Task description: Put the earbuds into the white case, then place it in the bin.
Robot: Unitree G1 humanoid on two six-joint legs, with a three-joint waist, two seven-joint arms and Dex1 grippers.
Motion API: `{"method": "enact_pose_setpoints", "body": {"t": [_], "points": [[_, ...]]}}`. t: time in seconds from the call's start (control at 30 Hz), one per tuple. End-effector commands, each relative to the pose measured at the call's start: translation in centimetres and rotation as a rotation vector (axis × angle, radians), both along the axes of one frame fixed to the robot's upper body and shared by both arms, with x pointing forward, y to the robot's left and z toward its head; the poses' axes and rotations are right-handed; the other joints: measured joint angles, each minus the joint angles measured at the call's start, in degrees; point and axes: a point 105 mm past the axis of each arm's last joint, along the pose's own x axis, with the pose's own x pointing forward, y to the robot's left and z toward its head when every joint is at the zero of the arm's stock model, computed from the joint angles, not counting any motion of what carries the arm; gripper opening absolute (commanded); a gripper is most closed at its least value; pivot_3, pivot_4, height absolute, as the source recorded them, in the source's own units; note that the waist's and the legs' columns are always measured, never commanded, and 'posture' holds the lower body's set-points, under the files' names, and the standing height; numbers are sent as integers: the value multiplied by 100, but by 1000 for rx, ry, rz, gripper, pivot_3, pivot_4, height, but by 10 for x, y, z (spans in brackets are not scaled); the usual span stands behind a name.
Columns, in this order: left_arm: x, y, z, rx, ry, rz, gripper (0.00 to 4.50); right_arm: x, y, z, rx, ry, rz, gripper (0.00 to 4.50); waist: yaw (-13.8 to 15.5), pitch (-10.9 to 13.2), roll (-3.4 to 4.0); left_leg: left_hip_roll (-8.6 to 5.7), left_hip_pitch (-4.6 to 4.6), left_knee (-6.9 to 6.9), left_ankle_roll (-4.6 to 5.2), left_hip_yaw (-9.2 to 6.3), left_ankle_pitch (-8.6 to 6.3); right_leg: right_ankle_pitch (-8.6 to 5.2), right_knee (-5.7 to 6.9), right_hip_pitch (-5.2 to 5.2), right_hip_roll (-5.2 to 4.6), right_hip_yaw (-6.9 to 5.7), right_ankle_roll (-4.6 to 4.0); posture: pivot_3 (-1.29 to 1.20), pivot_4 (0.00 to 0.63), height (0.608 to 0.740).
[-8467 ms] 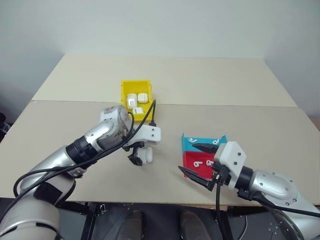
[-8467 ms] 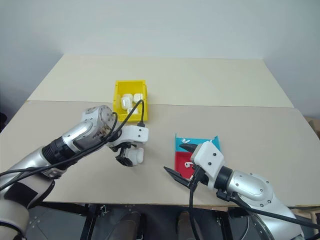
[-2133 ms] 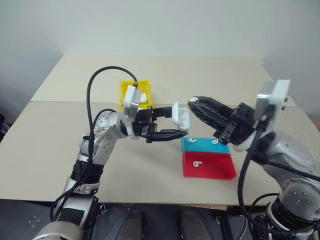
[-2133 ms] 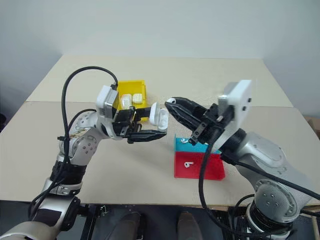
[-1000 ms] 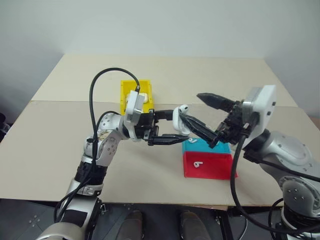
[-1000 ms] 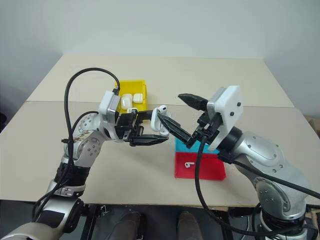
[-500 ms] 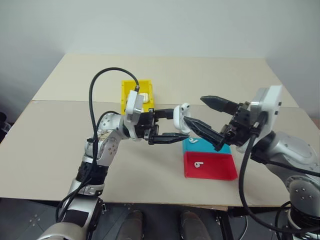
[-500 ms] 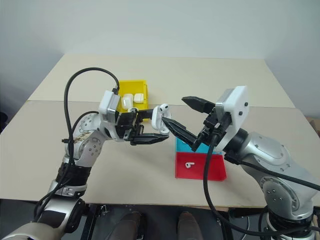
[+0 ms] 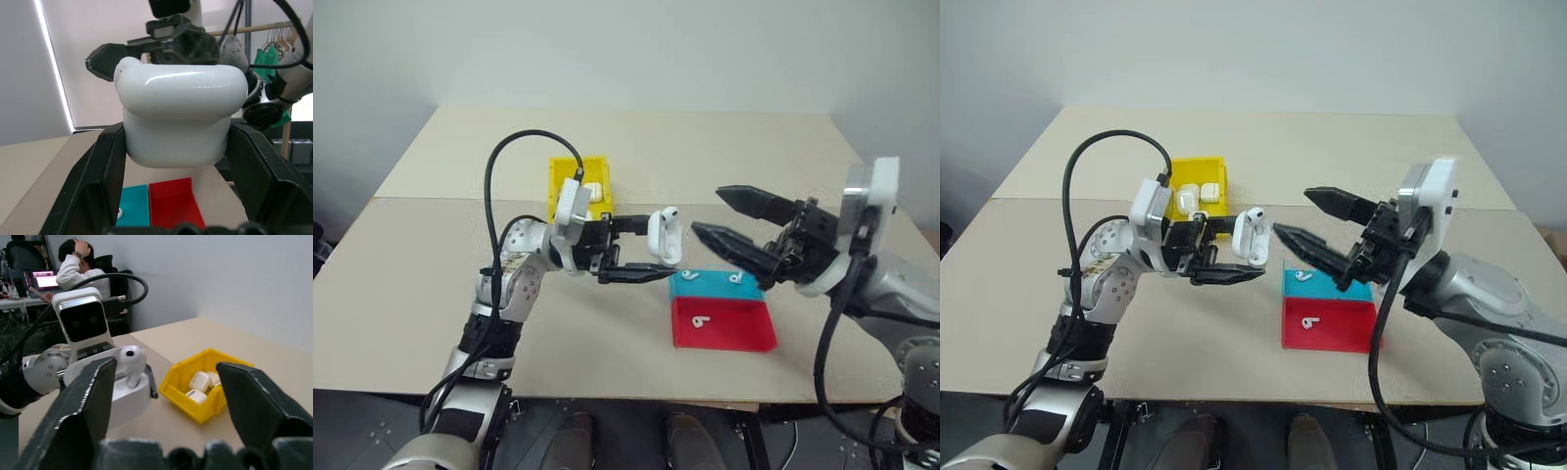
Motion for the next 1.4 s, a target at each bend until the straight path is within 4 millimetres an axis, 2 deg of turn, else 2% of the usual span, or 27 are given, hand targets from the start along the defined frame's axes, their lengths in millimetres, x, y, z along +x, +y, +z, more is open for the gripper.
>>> {"method": "enact_pose_setpoints", "body": {"t": [0.03, 0.27, 0.37, 0.47, 0.87, 1.4], "points": [[-5, 2, 6, 5, -25, -48, 2768, 2, -5, 13, -21, -71, 16, 2418, 1, 0, 0, 1, -1, -1, 0, 0, 0, 0, -1, 0, 0, 0, 0, 0, 150, 740], [-10, 3, 3, 26, -16, -95, 2768, 20, 3, 8, -134, -60, 120, 13, 0, 0, 0, 0, -2, -1, 0, 2, 0, 0, -3, -2, -1, 0, 0, 0, 150, 740], [-11, 2, 3, 27, -10, -103, 2768, 28, 12, 5, -178, -66, 149, 13, -5, 0, 0, 1, -2, 0, 0, 2, 0, 0, -1, -3, -1, 1, 0, 0, 150, 740], [-11, 2, 3, 24, -4, -96, 2768, 27, 18, 5, -191, -75, 188, 13, 6, 0, 0, 2, -5, -1, 0, 2, 0, 0, -2, -5, -1, 1, 0, 0, 150, 740], [-10, 0, 4, 15, 9, -64, 2768, 11, 30, 3, -227, -106, 278, 13, 16, 0, 0, 7, -13, 1, 0, -2, 0, 1, -1, -9, -4, -1, 2, 0, 150, 740], [-10, 0, 5, 14, 19, -55, 2768, 9, 33, 3, -232, -117, 282, 13, 14, 0, 0, 7, -12, 1, 0, -2, 0, 1, 0, -9, -4, -1, 1, 0, 150, 740]]}}
